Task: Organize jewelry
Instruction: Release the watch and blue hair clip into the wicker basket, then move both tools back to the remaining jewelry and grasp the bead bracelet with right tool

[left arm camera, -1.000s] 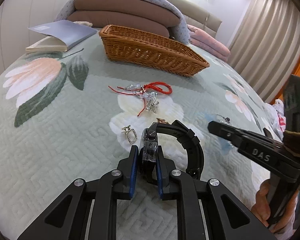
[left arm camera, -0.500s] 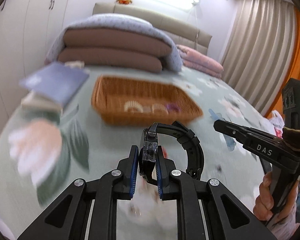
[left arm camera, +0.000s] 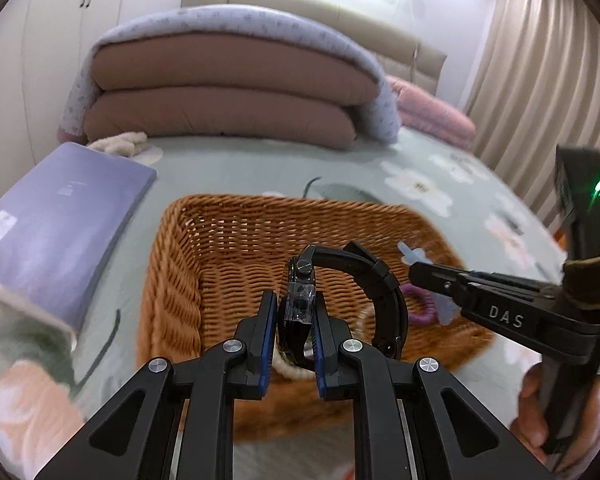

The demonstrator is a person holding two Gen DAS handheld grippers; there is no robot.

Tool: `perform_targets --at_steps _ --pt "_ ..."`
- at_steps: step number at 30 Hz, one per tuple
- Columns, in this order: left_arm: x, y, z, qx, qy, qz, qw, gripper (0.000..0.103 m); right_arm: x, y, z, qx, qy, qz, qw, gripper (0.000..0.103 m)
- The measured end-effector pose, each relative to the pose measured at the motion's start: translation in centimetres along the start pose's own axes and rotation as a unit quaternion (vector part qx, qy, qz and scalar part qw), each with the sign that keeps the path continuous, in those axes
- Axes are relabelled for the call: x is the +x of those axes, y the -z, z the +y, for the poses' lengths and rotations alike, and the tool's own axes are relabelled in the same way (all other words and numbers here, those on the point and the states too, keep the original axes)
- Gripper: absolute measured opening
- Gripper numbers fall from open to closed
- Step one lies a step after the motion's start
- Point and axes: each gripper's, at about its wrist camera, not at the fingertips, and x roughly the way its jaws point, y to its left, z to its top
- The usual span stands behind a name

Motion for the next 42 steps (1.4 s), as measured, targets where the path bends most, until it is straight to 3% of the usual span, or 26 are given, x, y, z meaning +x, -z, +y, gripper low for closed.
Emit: perform_targets --at_steps 4,7,9,11,17,27,30,35,42 --pt "2.3 -0.2 0.4 -0.007 -0.002 0.018 0.9998 0.017 1.2 -0.1 -0.5 0.002 -0.008 0.019 1.000 0.010" --pt "2.5 -0.3 0.5 -0.003 -0.007 0.022 0.9997 0.020 1.0 0.1 -0.8 0.003 -0.021 0.023 0.999 0.016" --pt "1.7 -0.3 0.4 0.002 0.003 0.012 0.9999 0.031 0.3 0.4 -1.0 0.005 -0.019 0.013 1.000 0.033" --pt "0.5 -0.3 0.2 0.006 0.010 -0.003 0.9999 0.043 -0.9 0.8 -1.1 0.006 -0.024 0.005 1.000 0.034" --pt "-4.7 0.9 -0.1 0.013 0.038 -0.030 0.9987 0.045 -5.9 3.3 0.0 -0.019 -0.036 -0.031 0.999 0.034" --pt "-14.6 7.0 0.6 0.004 0.082 -0.066 0.9944 0.045 -14.3 11.1 1.6 -0.056 -0.078 -0.074 0.993 0.035" --pt "-16.3 9.2 0.8 0.005 0.078 -0.062 0.9950 0.045 -15.5 14.1 1.6 -0.063 -0.083 -0.076 0.992 0.035" --pt "-17.4 13.7 1.5 -0.008 0.075 -0.041 0.9963 0.045 -16.6 19.1 0.8 -0.064 -0.082 -0.077 0.992 0.035" --pt "-15.2 18.4 2.0 -0.036 0.080 0.016 0.9960 0.045 -17.3 24.4 -3.7 -0.021 -0.062 -0.076 0.995 0.035"
